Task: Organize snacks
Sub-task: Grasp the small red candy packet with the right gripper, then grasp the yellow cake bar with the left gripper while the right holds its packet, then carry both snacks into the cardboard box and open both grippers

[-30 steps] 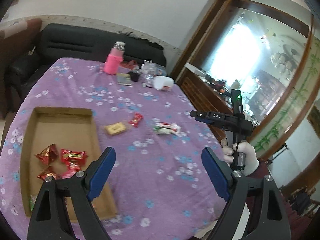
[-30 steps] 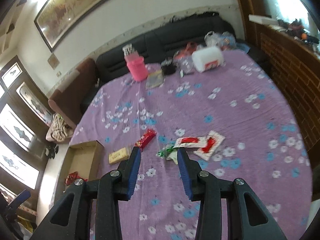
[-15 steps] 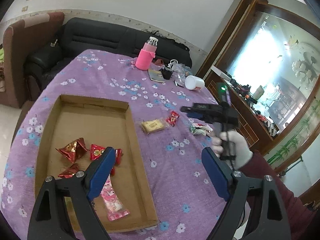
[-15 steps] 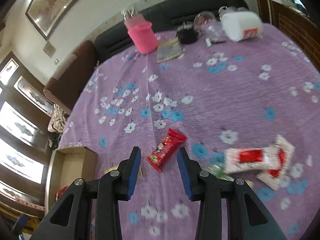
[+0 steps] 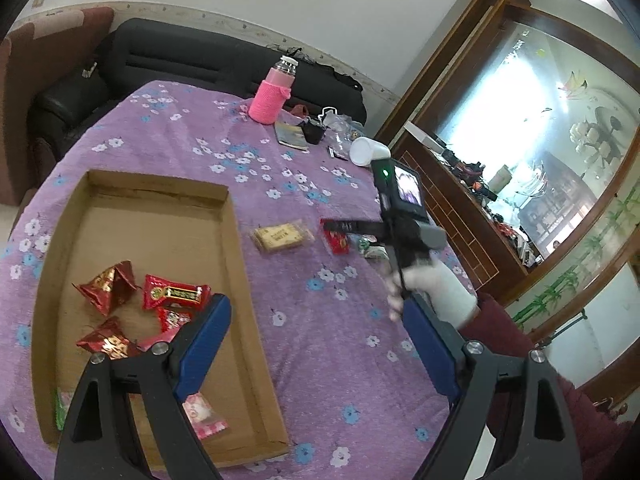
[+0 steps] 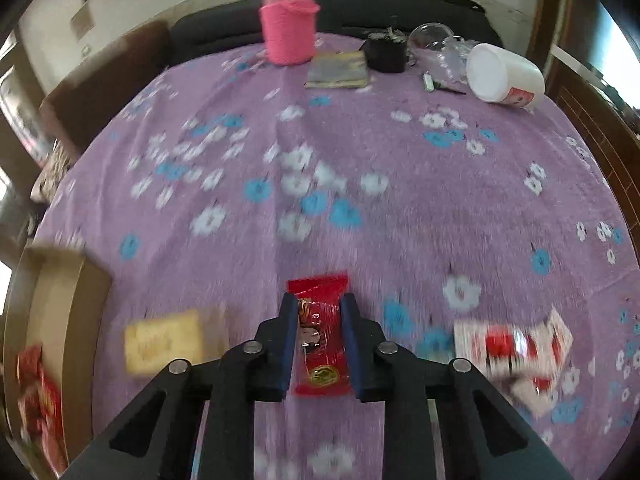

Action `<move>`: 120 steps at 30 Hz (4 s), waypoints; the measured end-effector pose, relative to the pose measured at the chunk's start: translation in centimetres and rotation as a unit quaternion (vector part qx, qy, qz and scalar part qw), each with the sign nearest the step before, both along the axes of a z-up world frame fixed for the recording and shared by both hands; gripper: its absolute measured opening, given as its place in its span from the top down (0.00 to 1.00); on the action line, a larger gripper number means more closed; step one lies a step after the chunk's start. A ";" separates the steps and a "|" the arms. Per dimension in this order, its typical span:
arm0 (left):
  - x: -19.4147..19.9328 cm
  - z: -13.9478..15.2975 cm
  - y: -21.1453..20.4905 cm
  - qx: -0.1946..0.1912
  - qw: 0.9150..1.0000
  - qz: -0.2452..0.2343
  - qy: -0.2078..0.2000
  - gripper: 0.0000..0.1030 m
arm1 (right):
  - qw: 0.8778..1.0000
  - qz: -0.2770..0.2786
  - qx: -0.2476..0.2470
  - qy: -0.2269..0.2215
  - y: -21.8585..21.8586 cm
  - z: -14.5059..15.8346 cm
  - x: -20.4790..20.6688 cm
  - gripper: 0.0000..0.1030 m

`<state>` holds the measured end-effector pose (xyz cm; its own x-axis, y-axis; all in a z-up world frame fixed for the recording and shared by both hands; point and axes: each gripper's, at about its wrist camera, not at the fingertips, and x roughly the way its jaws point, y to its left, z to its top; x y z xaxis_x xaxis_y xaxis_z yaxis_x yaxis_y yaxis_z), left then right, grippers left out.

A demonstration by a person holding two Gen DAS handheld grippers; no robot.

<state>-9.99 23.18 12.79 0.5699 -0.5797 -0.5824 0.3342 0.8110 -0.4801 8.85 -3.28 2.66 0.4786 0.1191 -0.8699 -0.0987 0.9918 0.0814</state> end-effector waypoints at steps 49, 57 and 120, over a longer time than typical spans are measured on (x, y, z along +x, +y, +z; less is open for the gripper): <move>-4.0 -2.4 1.2 -0.024 0.999 0.018 0.020 0.15 | 0.982 0.154 0.111 -0.014 -1.1 5.0 -11.9 0.76; -4.7 -4.2 -8.1 0.117 0.992 -0.053 0.015 0.15 | 0.993 0.056 0.097 -0.039 -5.2 2.8 -10.9 0.58; -1.2 -5.9 -15.6 0.188 0.971 -0.147 -0.013 0.68 | 0.975 -0.065 0.190 -0.093 -11.7 -1.9 -11.5 0.80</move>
<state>-11.18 7.56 6.87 0.4290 -0.4686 -0.7722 0.5855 0.7952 -0.1573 -2.65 -15.01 0.79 0.6561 0.3444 -0.6715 -0.0230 0.8985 0.4384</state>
